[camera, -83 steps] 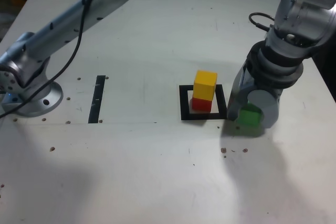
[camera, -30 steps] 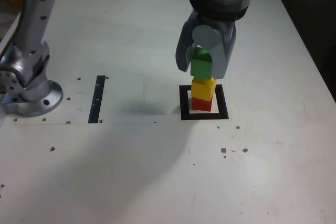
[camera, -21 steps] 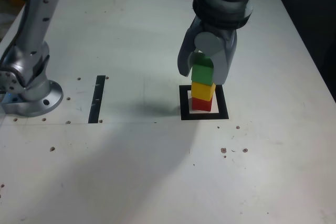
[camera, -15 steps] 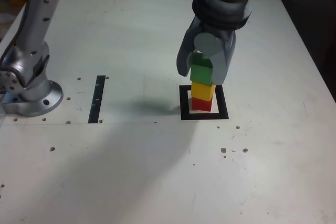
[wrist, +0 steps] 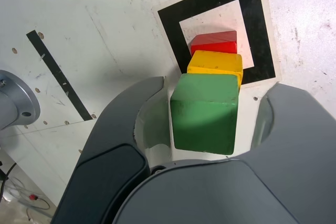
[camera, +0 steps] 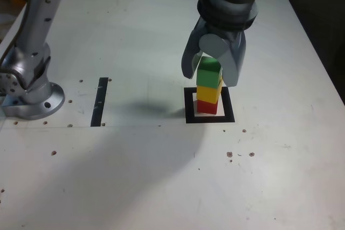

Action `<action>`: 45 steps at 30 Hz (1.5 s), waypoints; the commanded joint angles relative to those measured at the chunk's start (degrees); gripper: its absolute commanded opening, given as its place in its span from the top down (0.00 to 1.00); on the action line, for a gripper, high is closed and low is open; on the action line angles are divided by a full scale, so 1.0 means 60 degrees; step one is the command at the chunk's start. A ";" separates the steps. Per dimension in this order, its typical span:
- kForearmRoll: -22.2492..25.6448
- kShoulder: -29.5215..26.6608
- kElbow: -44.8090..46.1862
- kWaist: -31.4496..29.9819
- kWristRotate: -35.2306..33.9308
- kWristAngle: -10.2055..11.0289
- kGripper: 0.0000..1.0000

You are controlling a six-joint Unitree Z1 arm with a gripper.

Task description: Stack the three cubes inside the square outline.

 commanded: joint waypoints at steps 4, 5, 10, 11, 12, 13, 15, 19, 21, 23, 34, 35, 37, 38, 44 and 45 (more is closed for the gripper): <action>0.0158 -0.0158 -0.0007 0.0025 -0.0030 0.0079 0.01; 0.0182 -0.0256 -0.0009 0.0025 -0.0038 0.0084 0.01; 0.0283 -0.1160 0.0180 0.0025 -0.0106 0.0112 0.01; 0.0292 -0.1406 0.0308 0.0025 -0.0130 0.0128 0.01; 0.0298 -0.1664 0.0470 0.0031 -0.0154 0.0151 0.01; 0.0301 -0.1931 0.0667 0.0044 -0.0176 0.0175 0.01; 0.0297 -0.2479 0.1164 0.0095 -0.0216 0.0216 0.01; 0.0266 -0.3534 0.2476 0.0302 -0.0281 0.0200 0.01; 0.0158 -0.4056 0.3461 0.0443 -0.0365 0.0068 0.01; -0.0118 -0.4397 0.4388 0.0549 -0.0454 -0.0055 0.01; -0.1994 -0.4858 0.8247 0.0860 -0.0737 -0.0246 0.01; -0.2078 -0.4870 0.8468 0.0924 -0.0739 -0.0257 0.01; -0.2249 -0.4889 0.8919 0.1127 -0.0731 -0.0283 0.01; -0.2354 -0.4909 0.9130 0.1249 -0.0703 -0.0295 0.01; -0.2873 -0.5206 0.9877 0.1714 -0.0444 -0.0402 0.01; -0.2950 -0.5237 0.9946 0.1734 -0.0424 -0.0444 0.01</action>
